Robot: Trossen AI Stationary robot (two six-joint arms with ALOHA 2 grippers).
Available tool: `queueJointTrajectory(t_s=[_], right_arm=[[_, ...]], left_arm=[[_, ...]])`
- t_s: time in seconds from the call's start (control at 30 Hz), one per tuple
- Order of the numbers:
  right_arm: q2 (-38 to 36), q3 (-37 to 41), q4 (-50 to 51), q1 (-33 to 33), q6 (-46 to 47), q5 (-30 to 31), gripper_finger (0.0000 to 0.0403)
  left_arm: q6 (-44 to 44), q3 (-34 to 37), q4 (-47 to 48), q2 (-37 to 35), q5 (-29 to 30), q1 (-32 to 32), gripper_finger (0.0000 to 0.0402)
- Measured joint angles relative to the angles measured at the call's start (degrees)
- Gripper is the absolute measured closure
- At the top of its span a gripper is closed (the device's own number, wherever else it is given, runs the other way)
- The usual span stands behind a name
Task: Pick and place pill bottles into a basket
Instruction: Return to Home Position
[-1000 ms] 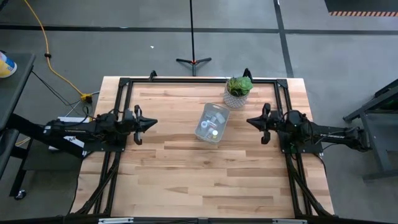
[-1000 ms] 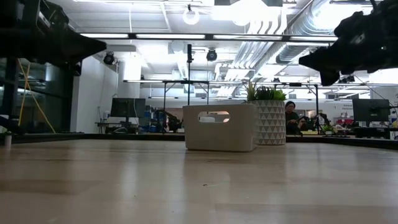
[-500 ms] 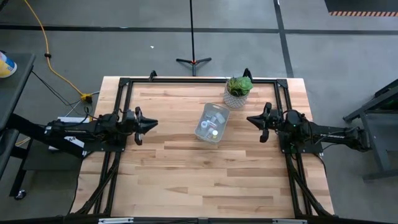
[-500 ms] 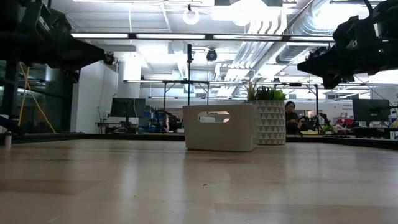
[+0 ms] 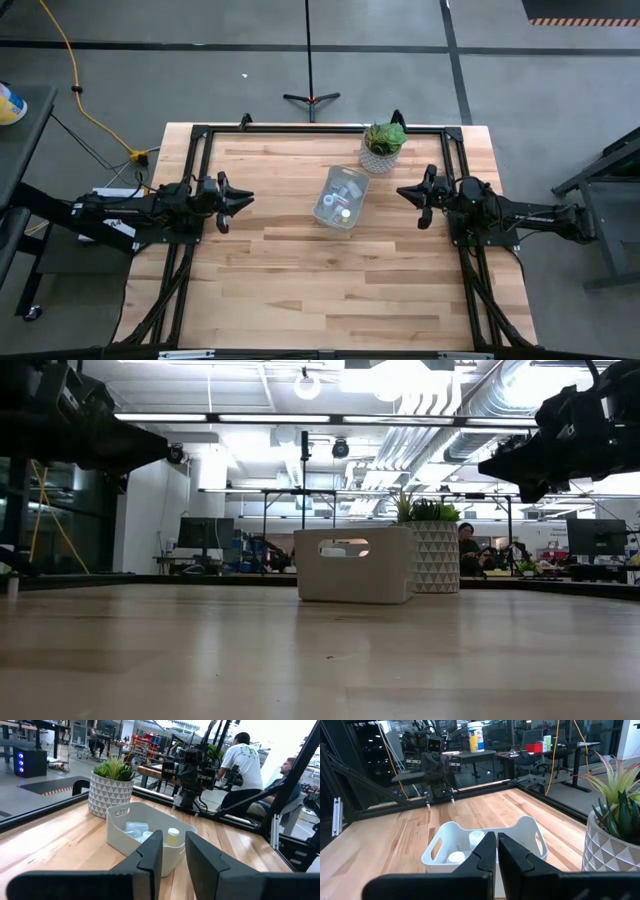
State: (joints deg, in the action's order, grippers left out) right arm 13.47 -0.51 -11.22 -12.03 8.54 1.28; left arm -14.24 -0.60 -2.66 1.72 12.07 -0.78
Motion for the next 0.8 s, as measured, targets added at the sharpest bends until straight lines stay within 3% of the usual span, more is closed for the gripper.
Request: queueJointTrajectory(t_s=[0.8], right_arm=[[0.00,0.02,0.02,0.00,-0.01,0.01,0.0402]], left_arm=[[0.02,0.02,-0.04,0.00,-0.02,0.00,0.0282]])
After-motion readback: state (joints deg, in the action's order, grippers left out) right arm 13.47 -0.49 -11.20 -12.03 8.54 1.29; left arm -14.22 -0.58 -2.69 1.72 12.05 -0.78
